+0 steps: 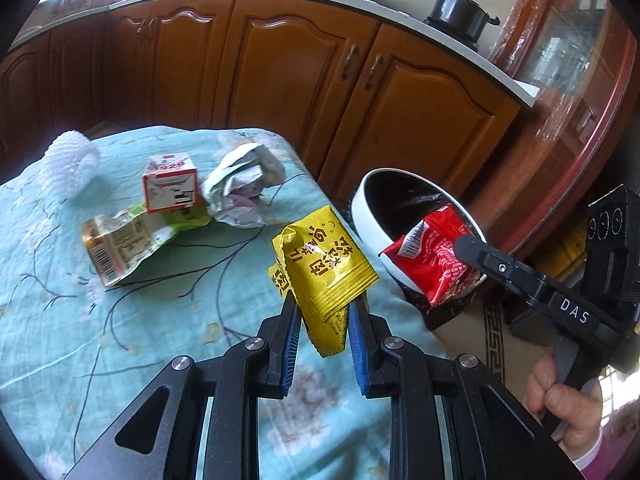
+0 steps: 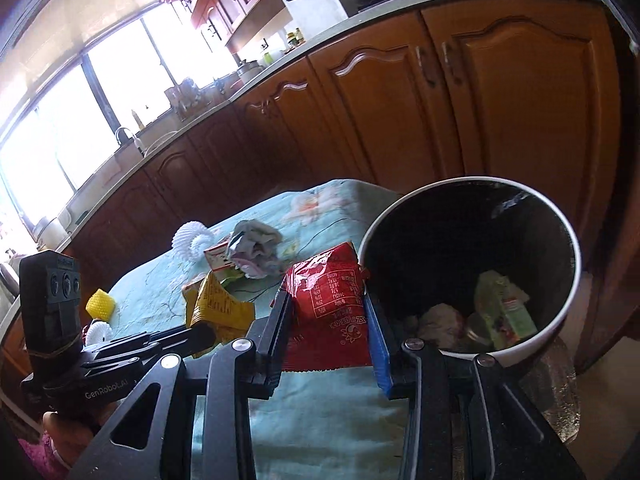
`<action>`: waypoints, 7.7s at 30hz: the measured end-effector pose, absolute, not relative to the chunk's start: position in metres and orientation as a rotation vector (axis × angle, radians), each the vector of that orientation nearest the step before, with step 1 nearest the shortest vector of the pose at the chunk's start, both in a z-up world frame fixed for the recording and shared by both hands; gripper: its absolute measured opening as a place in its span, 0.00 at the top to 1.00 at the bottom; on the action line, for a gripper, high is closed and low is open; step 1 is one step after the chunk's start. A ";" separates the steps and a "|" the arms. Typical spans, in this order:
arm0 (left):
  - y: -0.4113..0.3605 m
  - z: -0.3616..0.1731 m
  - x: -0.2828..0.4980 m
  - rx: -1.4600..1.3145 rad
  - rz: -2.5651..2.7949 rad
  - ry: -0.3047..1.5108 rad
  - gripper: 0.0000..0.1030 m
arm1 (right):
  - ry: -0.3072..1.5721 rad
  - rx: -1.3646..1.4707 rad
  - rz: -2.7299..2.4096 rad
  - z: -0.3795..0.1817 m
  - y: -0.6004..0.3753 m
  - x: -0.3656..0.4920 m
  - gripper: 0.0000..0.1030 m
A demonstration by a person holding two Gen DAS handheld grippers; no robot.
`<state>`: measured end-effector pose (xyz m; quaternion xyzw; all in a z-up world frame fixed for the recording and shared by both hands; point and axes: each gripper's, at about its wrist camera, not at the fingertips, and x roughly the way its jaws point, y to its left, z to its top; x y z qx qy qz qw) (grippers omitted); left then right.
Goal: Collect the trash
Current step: 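Carry the gold bag and red bag over the bin and open both tools, then move both tools back to the table toward the juice pouch and foil, then grasp the green juice pouch with the left tool while the right tool grasps the crumpled foil, then carry the juice pouch and foil over the bin and open both tools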
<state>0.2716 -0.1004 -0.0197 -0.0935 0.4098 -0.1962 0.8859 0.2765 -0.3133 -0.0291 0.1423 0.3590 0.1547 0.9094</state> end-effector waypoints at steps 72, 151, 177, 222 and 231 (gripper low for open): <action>-0.038 -0.058 0.279 -0.272 -0.243 0.925 0.47 | 0.815 0.363 0.363 -0.062 -0.276 0.275 0.17; -0.017 -0.049 0.218 0.081 0.131 0.577 0.62 | 0.833 0.411 0.443 -0.069 -0.228 0.277 0.79; 0.008 -0.037 0.228 -0.237 -0.041 0.668 0.61 | 0.806 0.397 0.444 -0.056 -0.238 0.268 0.79; -0.173 -0.038 0.363 -0.124 -0.337 0.771 0.61 | 0.809 0.313 0.179 -0.044 -0.388 0.308 0.79; -0.191 -0.042 0.379 -0.110 -0.348 0.814 0.59 | 0.846 0.306 0.173 -0.050 -0.396 0.320 0.75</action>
